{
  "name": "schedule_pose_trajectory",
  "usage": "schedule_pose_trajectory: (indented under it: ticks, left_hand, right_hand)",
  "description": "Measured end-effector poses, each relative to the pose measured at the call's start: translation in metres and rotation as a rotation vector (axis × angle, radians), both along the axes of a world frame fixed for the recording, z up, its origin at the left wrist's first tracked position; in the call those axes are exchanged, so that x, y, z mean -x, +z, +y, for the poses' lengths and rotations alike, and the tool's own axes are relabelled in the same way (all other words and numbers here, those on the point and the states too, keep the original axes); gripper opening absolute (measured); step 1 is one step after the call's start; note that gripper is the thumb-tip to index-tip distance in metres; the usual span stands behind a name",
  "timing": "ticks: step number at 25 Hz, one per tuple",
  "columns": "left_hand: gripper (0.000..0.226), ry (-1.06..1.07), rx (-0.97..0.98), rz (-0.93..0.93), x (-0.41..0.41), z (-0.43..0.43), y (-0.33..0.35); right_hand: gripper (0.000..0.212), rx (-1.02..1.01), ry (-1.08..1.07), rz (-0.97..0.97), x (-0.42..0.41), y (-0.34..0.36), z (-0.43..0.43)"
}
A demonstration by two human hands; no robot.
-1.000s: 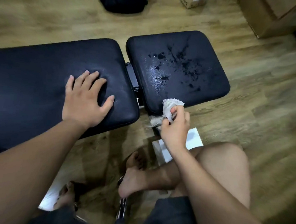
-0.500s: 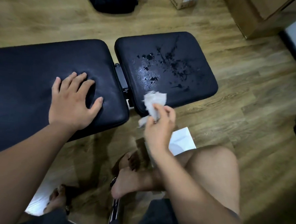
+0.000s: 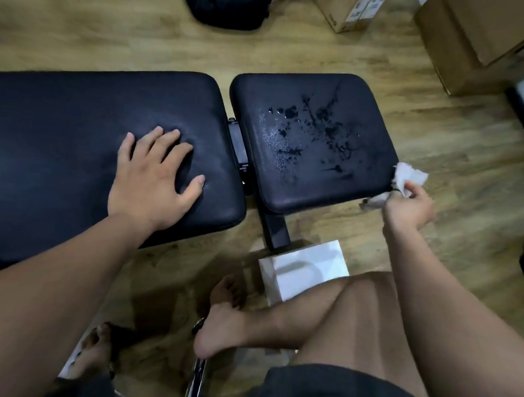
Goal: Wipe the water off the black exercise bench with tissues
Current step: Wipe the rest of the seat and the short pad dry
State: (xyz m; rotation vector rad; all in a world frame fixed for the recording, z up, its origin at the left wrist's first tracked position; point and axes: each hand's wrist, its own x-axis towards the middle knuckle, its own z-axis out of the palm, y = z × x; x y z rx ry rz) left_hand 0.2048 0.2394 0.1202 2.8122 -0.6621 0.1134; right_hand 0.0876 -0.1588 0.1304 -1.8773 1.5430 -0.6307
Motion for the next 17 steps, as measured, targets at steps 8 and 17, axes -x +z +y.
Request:
schedule_pose_trajectory:
  ticks: [8,17]
  left_hand:
    - [0.067,0.003,-0.007,0.010,0.001,0.000,0.001]
    - [0.068,0.010,-0.010,0.006,0.001,0.000,0.000]
  right_hand:
    - [0.033,0.123,0.703,0.023,0.005,-0.002,0.195]
    - [0.033,0.323,0.565,0.145,0.035,0.040,0.066]
